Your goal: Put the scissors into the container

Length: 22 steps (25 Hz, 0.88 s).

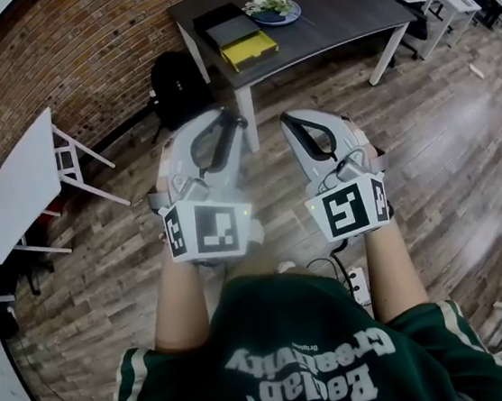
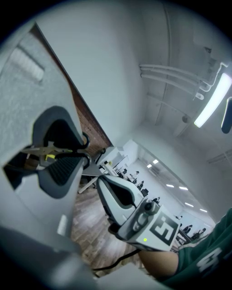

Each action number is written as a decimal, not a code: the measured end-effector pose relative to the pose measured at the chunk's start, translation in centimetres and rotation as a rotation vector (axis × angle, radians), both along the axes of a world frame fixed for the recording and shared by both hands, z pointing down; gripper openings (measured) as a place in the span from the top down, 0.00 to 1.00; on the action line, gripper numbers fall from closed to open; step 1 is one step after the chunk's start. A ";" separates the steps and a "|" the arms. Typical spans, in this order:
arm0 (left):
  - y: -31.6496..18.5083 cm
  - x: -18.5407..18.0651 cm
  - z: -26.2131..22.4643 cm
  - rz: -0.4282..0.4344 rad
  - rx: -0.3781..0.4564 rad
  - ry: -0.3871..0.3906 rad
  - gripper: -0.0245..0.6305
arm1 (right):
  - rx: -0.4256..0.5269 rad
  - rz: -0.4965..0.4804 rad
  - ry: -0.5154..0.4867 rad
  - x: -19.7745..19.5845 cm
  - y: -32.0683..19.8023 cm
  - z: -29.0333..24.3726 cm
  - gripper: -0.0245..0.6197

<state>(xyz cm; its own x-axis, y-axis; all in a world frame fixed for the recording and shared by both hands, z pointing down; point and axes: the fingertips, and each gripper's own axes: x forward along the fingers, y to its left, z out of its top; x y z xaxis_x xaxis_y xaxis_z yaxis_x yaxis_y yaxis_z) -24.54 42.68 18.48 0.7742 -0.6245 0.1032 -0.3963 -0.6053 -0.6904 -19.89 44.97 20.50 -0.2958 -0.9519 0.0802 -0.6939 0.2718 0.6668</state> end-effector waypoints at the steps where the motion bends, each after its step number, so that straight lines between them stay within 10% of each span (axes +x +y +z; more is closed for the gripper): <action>1: -0.2 0.1 0.0 0.000 0.002 0.000 0.85 | 0.002 0.002 -0.001 0.2 -0.1 0.1 0.95; 22: -11.9 3.4 1.6 0.020 0.020 0.006 0.85 | 0.017 0.020 0.017 3.4 -11.3 1.5 0.95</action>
<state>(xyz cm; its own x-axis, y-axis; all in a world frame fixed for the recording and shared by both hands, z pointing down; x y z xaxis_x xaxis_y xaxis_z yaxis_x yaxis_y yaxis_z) -21.09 30.74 20.03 0.7868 -0.6111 0.0867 -0.3883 -0.5993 -0.7000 -16.52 33.70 22.01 -0.2756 -0.9588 0.0684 -0.6876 0.2464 0.6830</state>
